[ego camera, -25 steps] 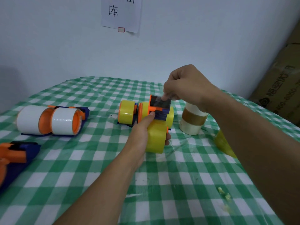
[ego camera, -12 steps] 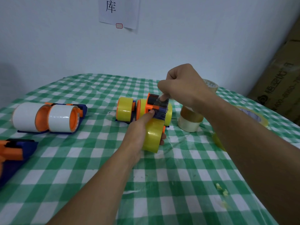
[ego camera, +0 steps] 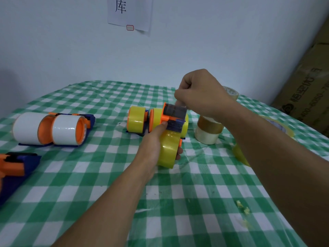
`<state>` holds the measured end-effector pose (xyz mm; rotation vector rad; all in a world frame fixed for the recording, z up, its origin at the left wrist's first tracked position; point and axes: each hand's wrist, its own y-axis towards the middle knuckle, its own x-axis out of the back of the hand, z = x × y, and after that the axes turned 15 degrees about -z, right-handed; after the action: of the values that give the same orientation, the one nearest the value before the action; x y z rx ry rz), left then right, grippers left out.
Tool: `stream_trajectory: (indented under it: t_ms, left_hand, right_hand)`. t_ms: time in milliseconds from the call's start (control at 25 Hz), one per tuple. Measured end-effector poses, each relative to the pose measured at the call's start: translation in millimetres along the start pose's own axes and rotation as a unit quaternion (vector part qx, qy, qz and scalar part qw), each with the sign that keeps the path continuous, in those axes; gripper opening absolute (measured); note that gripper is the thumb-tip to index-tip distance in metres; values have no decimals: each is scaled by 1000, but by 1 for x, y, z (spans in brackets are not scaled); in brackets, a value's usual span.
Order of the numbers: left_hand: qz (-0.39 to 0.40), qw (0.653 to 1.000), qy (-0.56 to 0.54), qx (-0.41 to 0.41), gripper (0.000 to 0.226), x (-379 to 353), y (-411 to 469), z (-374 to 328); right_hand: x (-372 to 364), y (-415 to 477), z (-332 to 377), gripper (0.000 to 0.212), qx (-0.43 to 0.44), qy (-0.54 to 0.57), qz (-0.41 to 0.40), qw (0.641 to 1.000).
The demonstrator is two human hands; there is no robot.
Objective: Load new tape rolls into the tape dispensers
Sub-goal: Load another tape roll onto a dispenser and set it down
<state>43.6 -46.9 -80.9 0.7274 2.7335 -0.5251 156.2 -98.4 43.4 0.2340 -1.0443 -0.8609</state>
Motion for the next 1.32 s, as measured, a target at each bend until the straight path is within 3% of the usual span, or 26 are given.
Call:
stream_trajectory:
  t_ms: [200, 400, 800, 1320]
  left_hand:
    - [7, 1000, -10, -15, 46, 0, 0, 0]
    - [2, 998, 47, -39, 29, -2, 1, 2]
    - [-5, 998, 50, -37, 37, -2, 1, 4]
    - [-12, 999, 46, -26, 43, -2, 5, 6]
  right_hand:
    - [4, 6, -2, 14, 14, -17, 25, 999]
    - [5, 6, 0, 18, 25, -25, 29, 999]
    - [1, 7, 1, 17, 47, -77, 29, 995]
    - [-3, 7, -2, 34, 67, -65, 61, 994]
